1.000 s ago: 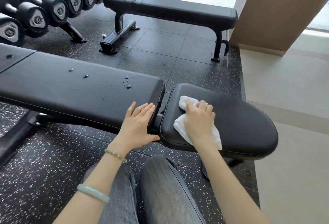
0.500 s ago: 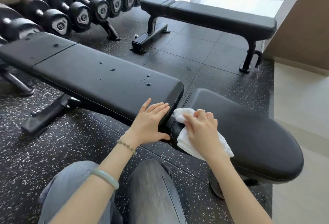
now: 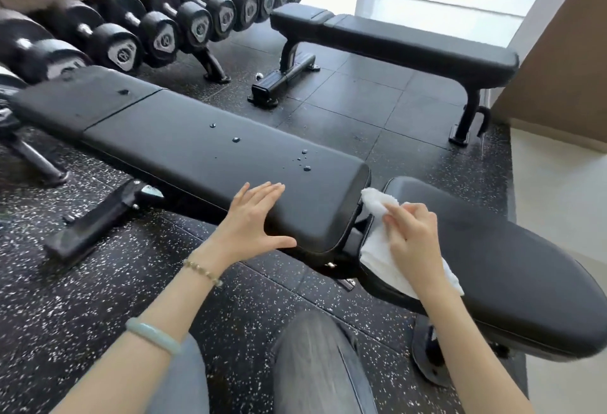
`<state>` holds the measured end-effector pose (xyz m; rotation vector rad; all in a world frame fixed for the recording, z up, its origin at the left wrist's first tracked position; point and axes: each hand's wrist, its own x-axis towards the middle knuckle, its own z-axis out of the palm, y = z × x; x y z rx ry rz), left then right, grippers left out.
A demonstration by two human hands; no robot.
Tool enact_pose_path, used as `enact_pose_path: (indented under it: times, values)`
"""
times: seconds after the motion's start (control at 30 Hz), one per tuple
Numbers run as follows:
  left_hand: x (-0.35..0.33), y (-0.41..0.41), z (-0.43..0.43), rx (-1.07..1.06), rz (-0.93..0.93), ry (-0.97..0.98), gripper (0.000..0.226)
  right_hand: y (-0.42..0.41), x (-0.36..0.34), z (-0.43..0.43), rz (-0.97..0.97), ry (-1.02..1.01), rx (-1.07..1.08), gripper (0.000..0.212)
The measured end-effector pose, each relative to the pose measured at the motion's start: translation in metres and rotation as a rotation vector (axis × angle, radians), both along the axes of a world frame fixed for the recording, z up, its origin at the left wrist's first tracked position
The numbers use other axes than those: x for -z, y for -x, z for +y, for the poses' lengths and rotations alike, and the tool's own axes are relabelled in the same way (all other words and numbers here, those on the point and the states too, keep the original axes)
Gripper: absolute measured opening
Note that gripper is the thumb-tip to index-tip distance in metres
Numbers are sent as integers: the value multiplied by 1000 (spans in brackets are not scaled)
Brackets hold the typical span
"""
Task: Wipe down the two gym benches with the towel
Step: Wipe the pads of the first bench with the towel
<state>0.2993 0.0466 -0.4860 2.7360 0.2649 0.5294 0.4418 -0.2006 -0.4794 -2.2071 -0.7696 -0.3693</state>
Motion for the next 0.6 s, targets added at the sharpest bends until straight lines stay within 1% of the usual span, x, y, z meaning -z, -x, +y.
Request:
enact_pose_path:
  times: [0.07,0.1,0.17,0.23,0.27,0.3,0.43,0.5,0.6]
  values:
    - [-3,9,32,-21,19,-1,109,21,-8,29,7,-131,-82,24]
    - [-4,13,47,-21,29,0,109,33,-8,48,-5,-140,-135,25]
    - [-6,15,78,-13,54,-15,110,51,1,85,-75,-25,-165,22]
    - [-7,14,109,3,77,-53,112,49,11,110,-164,149,-80,22]
    - [-7,13,124,5,88,-68,114,39,13,118,-162,191,-19,22]
    - [-7,11,138,4,111,-74,117,29,11,125,-134,211,24,22]
    - [-9,7,187,59,310,-95,135,-23,2,151,35,305,137,27]
    - [-10,2,208,112,357,-138,139,-45,-3,162,46,371,173,32]
    - [-11,-4,235,180,384,-167,144,-54,-7,169,64,371,234,32]
